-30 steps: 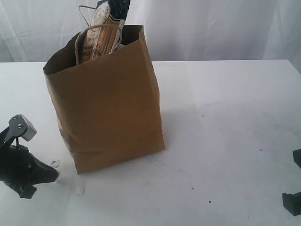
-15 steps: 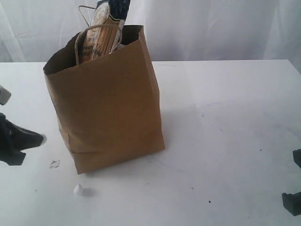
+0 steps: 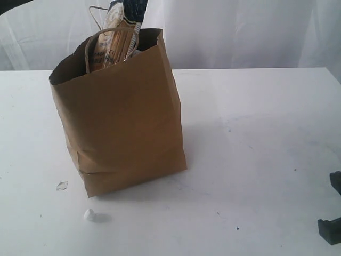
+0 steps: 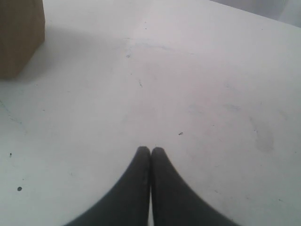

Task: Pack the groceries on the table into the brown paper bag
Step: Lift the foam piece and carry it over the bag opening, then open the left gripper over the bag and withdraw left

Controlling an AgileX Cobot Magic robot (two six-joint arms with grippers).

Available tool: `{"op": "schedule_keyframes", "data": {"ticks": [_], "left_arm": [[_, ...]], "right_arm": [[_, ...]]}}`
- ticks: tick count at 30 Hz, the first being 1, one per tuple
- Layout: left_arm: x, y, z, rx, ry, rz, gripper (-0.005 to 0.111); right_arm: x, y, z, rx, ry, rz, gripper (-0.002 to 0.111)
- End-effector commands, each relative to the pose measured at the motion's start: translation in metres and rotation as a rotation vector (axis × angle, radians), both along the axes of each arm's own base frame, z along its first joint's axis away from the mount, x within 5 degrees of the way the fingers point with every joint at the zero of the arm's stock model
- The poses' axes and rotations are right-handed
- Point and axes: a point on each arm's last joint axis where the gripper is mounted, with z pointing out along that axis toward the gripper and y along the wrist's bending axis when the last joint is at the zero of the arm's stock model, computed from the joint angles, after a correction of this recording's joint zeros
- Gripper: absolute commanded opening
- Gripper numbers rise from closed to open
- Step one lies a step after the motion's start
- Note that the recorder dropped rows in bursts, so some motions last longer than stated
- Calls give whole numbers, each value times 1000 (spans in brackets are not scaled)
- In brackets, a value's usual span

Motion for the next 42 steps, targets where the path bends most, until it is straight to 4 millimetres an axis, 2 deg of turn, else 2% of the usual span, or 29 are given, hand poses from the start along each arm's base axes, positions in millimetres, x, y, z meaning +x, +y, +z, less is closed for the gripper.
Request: {"op": "schedule_keyframes", "data": {"ticks": [1, 8, 12, 20, 25, 28, 33, 35, 37, 41, 42], "left_arm": [[16, -6, -8, -48, -51, -130, 0], [36, -30, -43, 93, -75, -224, 1], [40, -42, -59, 215, -47, -222, 16], [43, -45, -63, 253, -28, -181, 48], [42, -45, -60, 253, -37, -180, 52], [41, -43, -46, 273, -90, -157, 52], [39, -29, 5, 310, -205, 85, 47], [36, -20, 26, 270, -199, 206, 39], [28, -10, 42, 214, -177, 329, 27], [11, 3, 61, 132, -171, 463, 0], [6, 4, 65, 124, -185, 477, 0]], "right_arm": [[1, 0, 2, -3, -9, -1, 0], [1, 0, 2, -3, -9, -1, 0], [1, 0, 2, -3, -9, -1, 0], [1, 0, 2, -3, -9, -1, 0], [1, 0, 2, -3, -9, -1, 0], [1, 0, 2, -3, -9, -1, 0], [1, 0, 2, -3, -9, -1, 0], [1, 0, 2, -3, -9, -1, 0], [1, 0, 2, -3, -9, -1, 0], [1, 0, 2, -3, -9, -1, 0], [1, 0, 2, -3, -9, -1, 0]]}}
